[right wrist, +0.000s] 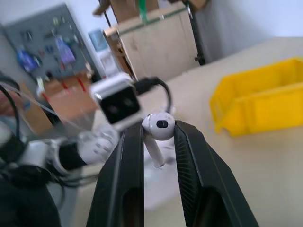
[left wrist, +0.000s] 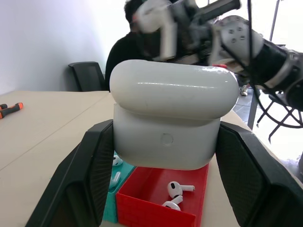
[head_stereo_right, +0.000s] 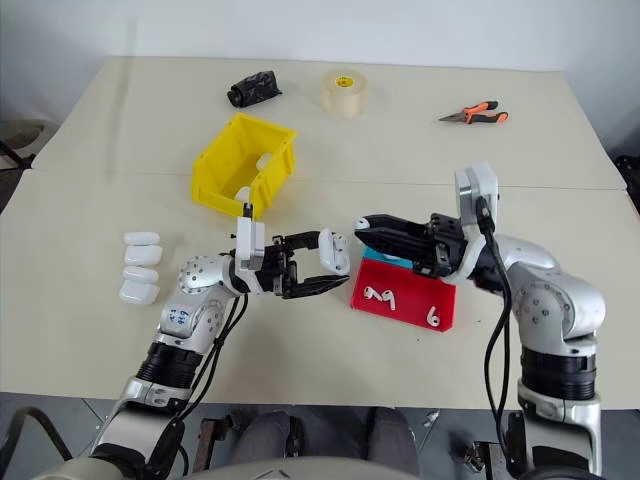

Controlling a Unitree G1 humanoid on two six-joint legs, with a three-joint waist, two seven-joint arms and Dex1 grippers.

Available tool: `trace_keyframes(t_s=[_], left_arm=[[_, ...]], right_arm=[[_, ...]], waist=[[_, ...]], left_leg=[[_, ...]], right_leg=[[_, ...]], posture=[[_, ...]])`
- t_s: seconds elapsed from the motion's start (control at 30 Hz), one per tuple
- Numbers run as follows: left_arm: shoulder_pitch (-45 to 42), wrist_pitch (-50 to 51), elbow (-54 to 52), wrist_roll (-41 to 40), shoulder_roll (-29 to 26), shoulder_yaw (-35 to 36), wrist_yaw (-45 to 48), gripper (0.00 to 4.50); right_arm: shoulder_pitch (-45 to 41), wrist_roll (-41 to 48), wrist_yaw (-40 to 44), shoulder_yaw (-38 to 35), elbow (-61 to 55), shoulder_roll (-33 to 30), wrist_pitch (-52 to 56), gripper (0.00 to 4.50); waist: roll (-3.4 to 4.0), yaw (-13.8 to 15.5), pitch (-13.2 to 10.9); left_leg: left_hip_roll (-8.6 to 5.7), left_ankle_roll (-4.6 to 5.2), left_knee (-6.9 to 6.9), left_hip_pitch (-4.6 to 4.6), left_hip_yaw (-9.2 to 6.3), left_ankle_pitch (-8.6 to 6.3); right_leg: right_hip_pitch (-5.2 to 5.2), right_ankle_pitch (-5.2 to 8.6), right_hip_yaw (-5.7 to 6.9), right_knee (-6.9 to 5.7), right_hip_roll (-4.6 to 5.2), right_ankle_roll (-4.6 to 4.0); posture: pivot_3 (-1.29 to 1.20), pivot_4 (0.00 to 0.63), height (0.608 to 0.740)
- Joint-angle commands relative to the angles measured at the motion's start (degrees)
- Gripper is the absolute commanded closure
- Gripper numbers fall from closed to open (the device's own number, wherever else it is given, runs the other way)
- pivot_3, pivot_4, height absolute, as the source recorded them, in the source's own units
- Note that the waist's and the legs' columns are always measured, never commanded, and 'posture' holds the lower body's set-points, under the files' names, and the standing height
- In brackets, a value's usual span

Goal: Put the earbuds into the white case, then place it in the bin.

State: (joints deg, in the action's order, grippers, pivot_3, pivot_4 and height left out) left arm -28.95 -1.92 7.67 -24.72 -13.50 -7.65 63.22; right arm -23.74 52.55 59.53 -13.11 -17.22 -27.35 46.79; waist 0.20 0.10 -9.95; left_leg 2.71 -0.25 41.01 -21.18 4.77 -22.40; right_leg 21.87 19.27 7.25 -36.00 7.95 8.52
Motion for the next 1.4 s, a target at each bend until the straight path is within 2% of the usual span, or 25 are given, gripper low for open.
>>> trace_keyframes(t_s=[0.03,0.3,0.73,0.9,1.07,1.23,1.33,1.4], left_arm=[[-1.0,0.4,-1.1,-1.6,0.7,0.9,0.3,1.69],[-1.2,2.8,-2.7,-2.9,2.0,1.7,-1.2,1.69],[-0.9,5.7,-5.1,-3.7,2.4,1.9,-2.1,1.69],[-1.2,6.3,-5.5,-3.8,2.6,2.0,-2.2,1.69],[-1.3,6.5,-5.8,-3.7,2.7,2.1,-2.4,1.69],[-0.3,6.0,-6.9,-1.8,1.4,1.5,-2.6,1.69],[0.7,6.3,-7.8,2.3,-2.5,2.3,-5.3,1.69],[0.5,5.8,-7.7,6.0,-5.4,2.2,-7.3,1.69]], right_arm=[[1.5,4.6,-4.4,-0.9,-5.0,1.9,0.0,3.91],[6.3,2.0,-7.3,1.8,-5.3,5.7,-7.1,3.91],[11.6,-3.7,-6.0,7.1,-2.3,6.4,-15.6,3.91],[12.5,-5.5,-5.1,9.5,-1.5,4.6,-15.8,3.91],[12.0,-3.2,-4.2,9.9,-2.3,3.7,-14.1,2.36],[10.7,-3.8,-5.3,7.2,-1.0,2.4,-15.2,0.61],[9.7,-5.2,-4.5,5.7,0.5,-1.6,-14.9,0.72],[8.7,-6.0,-3.1,6.3,1.0,-4.9,-13.9,1.21]], waist=[[0.00,-0.1,0.0],[0.00,0.0,0.0],[0.00,-0.1,0.0],[0.00,-0.1,0.0],[0.00,-0.1,0.0],[0.00,0.0,0.0],[0.01,0.0,0.0],[0.01,-0.1,0.0]], left_leg=[[0.00,0.00,0.00,0.00,0.01,0.00],[-0.02,0.00,0.00,0.01,-0.03,0.00],[-0.03,0.00,0.00,0.03,-0.07,0.00],[-0.03,0.00,0.00,0.03,-0.11,0.00],[-0.03,0.00,0.00,0.04,-0.13,0.00],[-0.03,0.00,0.01,0.04,-0.16,0.00],[-0.05,0.00,0.03,0.03,-0.18,0.00],[-0.04,-0.01,0.00,0.07,-0.19,0.00]], right_leg=[[0.01,0.00,0.00,0.00,0.00,0.00],[-0.03,0.00,0.01,0.01,0.00,0.00],[-0.06,0.00,0.03,0.01,0.00,0.00],[-0.10,0.00,0.06,0.02,0.00,0.00],[-0.11,0.00,0.07,0.02,0.00,0.00],[-0.15,0.00,0.09,0.03,0.00,0.00],[-0.18,0.00,0.12,0.06,0.02,0.00],[-0.19,0.00,0.13,0.05,0.01,0.00]], posture=[[0.00,0.150,0.740],[0.00,0.150,0.740],[0.00,0.150,0.740],[0.00,0.150,0.740],[0.00,0.150,0.740],[0.00,0.150,0.740],[0.00,0.150,0.740],[0.00,0.150,0.740]])
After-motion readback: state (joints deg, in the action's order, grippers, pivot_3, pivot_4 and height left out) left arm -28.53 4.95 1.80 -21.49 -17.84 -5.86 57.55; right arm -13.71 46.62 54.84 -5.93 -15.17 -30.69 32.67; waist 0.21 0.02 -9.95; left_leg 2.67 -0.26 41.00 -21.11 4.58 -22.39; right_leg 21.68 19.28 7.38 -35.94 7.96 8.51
